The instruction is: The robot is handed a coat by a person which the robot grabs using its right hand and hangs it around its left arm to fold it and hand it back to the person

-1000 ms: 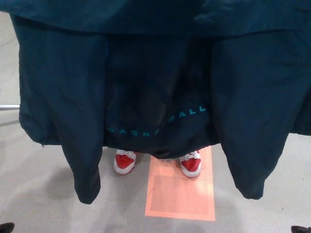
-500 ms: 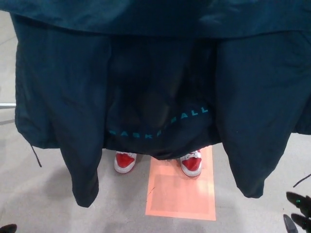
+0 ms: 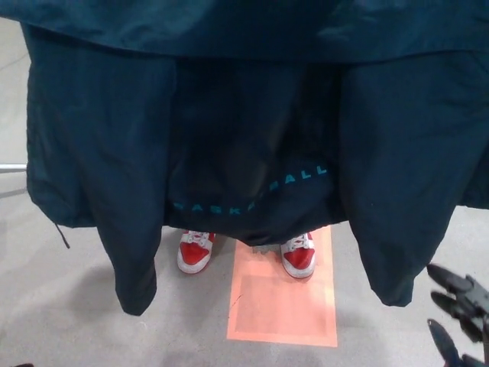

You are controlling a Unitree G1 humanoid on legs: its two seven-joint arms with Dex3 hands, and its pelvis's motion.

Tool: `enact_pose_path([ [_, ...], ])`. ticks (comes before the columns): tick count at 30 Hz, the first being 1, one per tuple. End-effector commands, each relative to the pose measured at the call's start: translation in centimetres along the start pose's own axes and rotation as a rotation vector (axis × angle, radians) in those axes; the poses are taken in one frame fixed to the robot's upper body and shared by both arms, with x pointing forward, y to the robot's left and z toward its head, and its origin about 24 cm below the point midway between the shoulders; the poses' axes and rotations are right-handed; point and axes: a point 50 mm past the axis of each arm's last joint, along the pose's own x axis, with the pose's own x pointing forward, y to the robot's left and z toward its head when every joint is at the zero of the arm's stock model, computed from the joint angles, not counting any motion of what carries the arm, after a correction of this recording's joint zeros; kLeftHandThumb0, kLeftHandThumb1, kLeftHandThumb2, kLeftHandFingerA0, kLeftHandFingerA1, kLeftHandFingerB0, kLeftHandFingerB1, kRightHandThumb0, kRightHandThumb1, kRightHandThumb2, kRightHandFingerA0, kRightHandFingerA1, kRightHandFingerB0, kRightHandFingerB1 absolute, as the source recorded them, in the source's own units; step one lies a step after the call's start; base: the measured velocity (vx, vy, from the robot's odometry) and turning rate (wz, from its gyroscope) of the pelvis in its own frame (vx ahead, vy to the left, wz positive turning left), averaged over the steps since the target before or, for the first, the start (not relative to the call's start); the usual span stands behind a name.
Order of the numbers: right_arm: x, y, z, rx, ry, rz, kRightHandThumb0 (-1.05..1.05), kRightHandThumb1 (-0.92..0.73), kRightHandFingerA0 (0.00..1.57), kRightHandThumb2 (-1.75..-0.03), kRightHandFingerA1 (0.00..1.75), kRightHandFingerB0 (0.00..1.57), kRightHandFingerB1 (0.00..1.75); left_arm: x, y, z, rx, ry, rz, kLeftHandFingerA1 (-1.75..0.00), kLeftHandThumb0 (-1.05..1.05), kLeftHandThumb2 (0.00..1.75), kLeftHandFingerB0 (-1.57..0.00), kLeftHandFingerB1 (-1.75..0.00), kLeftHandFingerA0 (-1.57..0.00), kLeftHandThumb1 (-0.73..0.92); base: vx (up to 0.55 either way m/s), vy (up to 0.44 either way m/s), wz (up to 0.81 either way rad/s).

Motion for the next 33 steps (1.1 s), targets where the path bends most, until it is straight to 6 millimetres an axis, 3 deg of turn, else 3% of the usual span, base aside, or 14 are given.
enact_pose_path([
  [1, -3.5, -2.8, 17.0, -0.123, -0.82, -0.131, -0.78, -0.84, 0.18, -0.66, 0.3, 0.18, 0.28, -1.0, 0.6, -0.8, -0.037, -0.025, 0.019, -0.33, -0.76, 0.74, -0.06, -0.23, -0.24, 0.92, 0.0, 0.0, 0.0],
  [3, -3.3, -2.9, 18.0, -0.125, -0.852, -0.132, -0.8, -0.83, 0.19, -0.66, 0.3, 0.19, 0.27, -1.0, 0.7, -0.8, -0.029, -0.02, 0.019, -0.44, -0.81, 1.12, 0.0, -0.28, -0.1, 0.79, 0.0, 0.0, 0.0],
  [4, -3.1, -3.1, 19.0, -0.143, -0.884, -0.133, -0.38, -0.43, 0.0, -1.05, 0.49, 0.0, 0.47, -0.9, 0.7, -0.8, -0.035, -0.016, 0.016, -0.3, -0.84, 1.11, -0.08, -0.26, -0.08, 0.8, 0.0, 0.0, 0.0],
  [8, -2.1, -3.6, 21.9, -0.197, -0.986, -0.126, -0.38, -0.43, 0.0, -1.04, 0.49, 0.0, 0.47, -1.0, 0.7, -0.9, -0.033, -0.009, 0.007, -0.25, -0.84, 1.12, -0.08, -0.25, -0.08, 0.8, 0.0, 0.0, 0.0],
  [9, -1.9, -3.7, 22.8, -0.216, -1.013, -0.118, -0.85, -0.72, 0.12, -0.73, 0.32, 0.12, 0.3, -1.0, 0.7, -1.0, -0.027, -0.006, 0.007, -0.25, -0.84, 1.12, -0.07, -0.25, -0.07, 0.81, 0.0, 0.0, 0.0],
  [10, -1.8, -3.7, 23.4, -0.236, -1.038, -0.111, -0.9, -0.69, 0.05, -1.03, 0.41, 0.09, 0.39, -1.0, 0.7, -1.0, -0.019, 0.0, 0.01, -0.25, -0.85, 1.13, -0.08, -0.25, -0.08, 0.81, 0.0, 0.0, 0.0],
  [11, -1.7, -3.7, 23.8, -0.249, -1.057, -0.106, -0.9, -0.69, 0.05, -1.03, 0.41, 0.09, 0.39, -1.0, 0.8, -1.0, -0.012, 0.005, 0.013, -0.25, -0.85, 1.13, -0.08, -0.25, -0.08, 0.81, 0.0, 0.0, 0.0],
  [12, -1.4, -3.8, 24.4, -0.281, -1.075, -0.111, -0.37, -0.45, 0.0, -1.05, 0.49, 0.0, 0.47, -1.0, 0.8, -1.0, -0.006, 0.005, 0.013, -0.26, -0.86, 1.13, -0.08, -0.26, -0.08, 0.81, 0.0, 0.0, 0.0],
  [13, -1.0, -3.8, 25.0, -0.301, -1.081, -0.11, -0.38, -0.43, 0.0, -1.05, 0.49, 0.0, 0.47, -1.0, 0.9, -1.0, -0.013, 0.003, 0.014, -0.27, -0.85, 1.12, -0.09, -0.27, -0.08, 0.81, 0.0, 0.0, 0.0],
  [14, -0.5, -3.8, 25.5, -0.301, -1.067, -0.095, -0.91, -0.67, 0.13, -0.84, 0.34, 0.09, 0.32, -1.0, 0.8, -0.9, -0.027, 0.0, 0.015, -0.3, -0.85, 1.11, -0.09, -0.27, -0.09, 0.8, 0.0, 0.0, 0.0],
  [16, 0.5, -3.8, 26.6, -0.326, -1.045, -0.073, -0.89, -0.68, 0.04, -1.06, 0.37, 0.04, 0.36, -0.9, 0.8, -0.8, -0.036, -0.005, 0.016, -0.25, -0.83, 0.88, -0.08, -0.24, -0.08, 0.79, 0.0, 0.0, 0.0],
  [18, 1.4, -3.8, 27.7, -0.377, -1.017, -0.044, -0.9, -0.69, 0.1, -0.82, 0.24, 0.1, 0.25, -0.9, 0.9, -0.8, -0.033, 0.0, 0.008, -0.26, -0.86, 1.12, -0.09, -0.26, -0.09, 0.81, 0.0, 0.0, 0.0],
  [23, 3.3, -4.0, 29.8, -0.439, -0.965, -0.041, -0.83, -0.84, 0.13, -0.67, 0.25, 0.11, 0.23, -0.8, 0.8, -0.7, -0.033, -0.011, 0.015, -0.26, -0.86, 0.89, -0.08, -0.25, -0.09, 0.79, 0.0, 0.0, 0.0],
  [33, 10.6, -4.1, 33.8, -0.707, -0.739, 0.076, -0.87, -0.75, 0.02, -1.07, 0.16, 0.02, 0.16, -0.5, 0.9, 0.0, -0.031, -0.034, 0.012, -0.26, -0.84, 1.12, -0.07, -0.25, -0.07, 0.8, 0.0, 0.0, 0.0],
])
